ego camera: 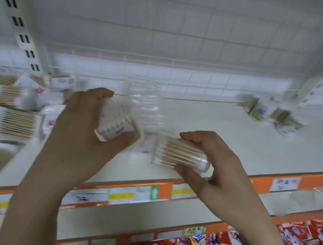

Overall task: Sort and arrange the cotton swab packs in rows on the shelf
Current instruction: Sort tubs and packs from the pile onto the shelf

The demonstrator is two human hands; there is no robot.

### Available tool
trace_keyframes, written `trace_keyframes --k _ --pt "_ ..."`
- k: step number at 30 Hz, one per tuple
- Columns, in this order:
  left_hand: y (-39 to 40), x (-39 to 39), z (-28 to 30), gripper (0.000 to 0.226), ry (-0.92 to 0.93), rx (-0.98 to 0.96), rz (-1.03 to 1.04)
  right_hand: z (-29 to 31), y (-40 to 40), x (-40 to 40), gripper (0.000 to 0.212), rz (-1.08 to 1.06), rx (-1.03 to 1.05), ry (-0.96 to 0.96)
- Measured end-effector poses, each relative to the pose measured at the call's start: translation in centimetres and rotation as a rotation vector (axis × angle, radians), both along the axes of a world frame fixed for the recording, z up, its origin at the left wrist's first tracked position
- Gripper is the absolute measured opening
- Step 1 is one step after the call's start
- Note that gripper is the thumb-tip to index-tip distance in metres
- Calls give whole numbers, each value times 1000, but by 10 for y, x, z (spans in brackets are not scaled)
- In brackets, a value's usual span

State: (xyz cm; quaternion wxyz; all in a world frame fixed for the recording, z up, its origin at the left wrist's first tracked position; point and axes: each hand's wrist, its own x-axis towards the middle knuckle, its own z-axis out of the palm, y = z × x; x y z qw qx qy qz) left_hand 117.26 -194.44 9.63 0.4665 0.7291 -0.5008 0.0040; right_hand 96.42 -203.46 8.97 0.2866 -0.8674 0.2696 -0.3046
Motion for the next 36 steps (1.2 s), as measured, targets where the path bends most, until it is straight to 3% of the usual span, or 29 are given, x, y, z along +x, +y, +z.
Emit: trace_keyframes --k 5,10,20,27,36 --pt "-45 -102 0 70 22 14 -125 -1 -36 -89 42 -93 -5 10" --pt "-66 -154 -10 76 7 59 -202 -11 -56 -140 46 -186 35 31" --pt "-112 -158 -19 71 -55 109 -217 -12 -99 -152 45 -305 106 -56" --pt "-155 -163 -31 75 49 128 -246 -17 -137 -159 44 -337 5 22" --pt "-222 -195 -40 67 -50 174 -306 -28 -190 -199 50 -419 -64 36"
